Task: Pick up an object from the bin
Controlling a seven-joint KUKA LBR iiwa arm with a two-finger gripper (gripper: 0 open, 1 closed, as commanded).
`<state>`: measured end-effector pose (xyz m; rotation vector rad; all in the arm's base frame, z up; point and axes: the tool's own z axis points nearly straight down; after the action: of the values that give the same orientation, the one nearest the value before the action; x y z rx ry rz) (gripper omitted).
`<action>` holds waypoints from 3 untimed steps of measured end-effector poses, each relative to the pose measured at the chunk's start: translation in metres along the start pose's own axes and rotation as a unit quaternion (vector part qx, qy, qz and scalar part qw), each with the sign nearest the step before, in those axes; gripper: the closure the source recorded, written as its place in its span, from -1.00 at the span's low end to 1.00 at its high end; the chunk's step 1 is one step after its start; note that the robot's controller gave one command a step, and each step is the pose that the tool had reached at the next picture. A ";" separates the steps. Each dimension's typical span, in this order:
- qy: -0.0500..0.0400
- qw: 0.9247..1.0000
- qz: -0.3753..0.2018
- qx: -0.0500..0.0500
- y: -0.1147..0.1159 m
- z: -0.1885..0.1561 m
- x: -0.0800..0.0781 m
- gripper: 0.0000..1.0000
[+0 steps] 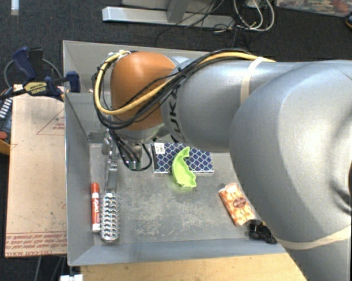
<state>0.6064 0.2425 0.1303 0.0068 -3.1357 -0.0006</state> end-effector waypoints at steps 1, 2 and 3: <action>-0.003 1.000 0.002 -0.001 -0.001 -0.005 -0.002 -1.00; 0.000 0.979 -0.202 -0.001 0.000 0.058 0.033 -1.00; -0.007 0.975 -0.222 -0.001 -0.003 -0.027 0.029 -1.00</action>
Offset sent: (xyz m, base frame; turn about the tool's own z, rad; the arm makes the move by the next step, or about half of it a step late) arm -0.0338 -0.0022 -0.0603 -0.4070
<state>0.5777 0.2398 0.1576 0.7042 -3.0693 -0.0061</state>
